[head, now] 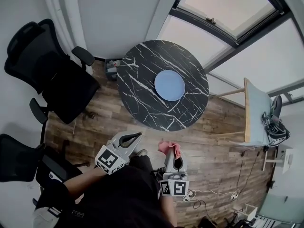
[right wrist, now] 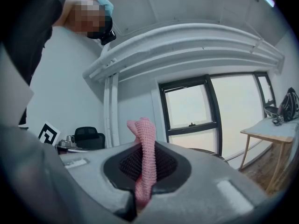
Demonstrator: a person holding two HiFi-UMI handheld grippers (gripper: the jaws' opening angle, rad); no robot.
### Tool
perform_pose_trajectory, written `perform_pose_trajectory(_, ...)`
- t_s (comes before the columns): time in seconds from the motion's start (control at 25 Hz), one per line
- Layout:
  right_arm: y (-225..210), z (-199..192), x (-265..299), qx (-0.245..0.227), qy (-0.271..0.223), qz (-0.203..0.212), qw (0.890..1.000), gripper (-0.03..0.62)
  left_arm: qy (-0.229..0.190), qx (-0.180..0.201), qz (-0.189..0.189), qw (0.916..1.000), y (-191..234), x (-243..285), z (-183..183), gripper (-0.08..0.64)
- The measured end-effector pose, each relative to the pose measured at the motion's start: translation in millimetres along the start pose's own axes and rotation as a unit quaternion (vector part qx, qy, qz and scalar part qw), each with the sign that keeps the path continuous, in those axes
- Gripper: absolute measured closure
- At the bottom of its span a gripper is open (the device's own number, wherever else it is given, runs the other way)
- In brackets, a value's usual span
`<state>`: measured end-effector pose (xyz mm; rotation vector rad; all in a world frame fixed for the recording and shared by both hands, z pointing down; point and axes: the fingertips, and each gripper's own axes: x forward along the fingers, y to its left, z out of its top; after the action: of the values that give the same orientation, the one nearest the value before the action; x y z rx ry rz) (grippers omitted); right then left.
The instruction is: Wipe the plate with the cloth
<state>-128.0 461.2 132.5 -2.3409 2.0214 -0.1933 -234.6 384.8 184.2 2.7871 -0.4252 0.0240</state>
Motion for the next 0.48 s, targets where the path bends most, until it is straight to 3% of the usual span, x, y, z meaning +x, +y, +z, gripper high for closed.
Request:
perform_pose_trajectory(0.24, 5, -5, 16, -0.011, 0.013, -0.001, 1.0, 0.578, 0.006, -0.018, -0.002, 0.9998, 16, 3, -4, 0.558)
perform_pose_trajectory(0.48, -20, -2, 57, 0.0, 0.0, 0.019, 1.0, 0.578, 0.021, -0.006, 0.021, 0.9995, 38, 38, -4, 0.558)
